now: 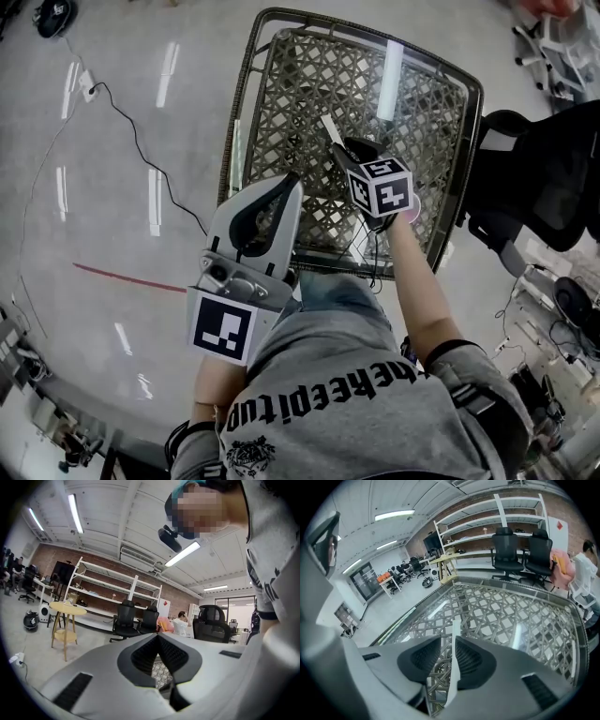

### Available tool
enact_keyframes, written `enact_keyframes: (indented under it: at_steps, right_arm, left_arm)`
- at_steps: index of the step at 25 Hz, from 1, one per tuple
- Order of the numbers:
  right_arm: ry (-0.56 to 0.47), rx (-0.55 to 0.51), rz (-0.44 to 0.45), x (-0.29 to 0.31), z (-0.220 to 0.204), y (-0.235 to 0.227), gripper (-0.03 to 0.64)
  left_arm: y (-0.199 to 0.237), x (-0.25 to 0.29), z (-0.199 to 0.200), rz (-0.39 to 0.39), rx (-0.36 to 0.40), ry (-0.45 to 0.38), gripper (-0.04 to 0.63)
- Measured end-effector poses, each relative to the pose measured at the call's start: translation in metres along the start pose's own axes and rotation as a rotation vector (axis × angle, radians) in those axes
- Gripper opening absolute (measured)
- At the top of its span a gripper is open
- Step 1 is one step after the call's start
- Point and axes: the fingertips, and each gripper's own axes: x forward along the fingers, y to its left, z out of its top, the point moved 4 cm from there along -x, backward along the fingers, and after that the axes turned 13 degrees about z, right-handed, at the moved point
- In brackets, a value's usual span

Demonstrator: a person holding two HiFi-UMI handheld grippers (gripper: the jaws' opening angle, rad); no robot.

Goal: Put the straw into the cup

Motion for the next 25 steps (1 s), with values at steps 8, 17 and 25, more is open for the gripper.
enact_keyframes:
  at_steps: [8,17,25]
  right_arm:
    - [0.064,0.013,-0.015,0.016,-0.014,-0.01,0.127]
    - [0.105,0.021,-0.034,0.022,-0.024,-0.015,0.127]
    - [0.134,0.015,-0.067,0.025,-0.025,-0.018,0.116]
  left_arm:
    - [0.005,0.002,-0.008,0.019,-0.006,0.011,0.023]
    - [0.008,0.002,-0.012,0.024,-0.003,0.018,0.023]
    - [0.01,0.003,-0.012,0.027,-0.006,0.021,0.023]
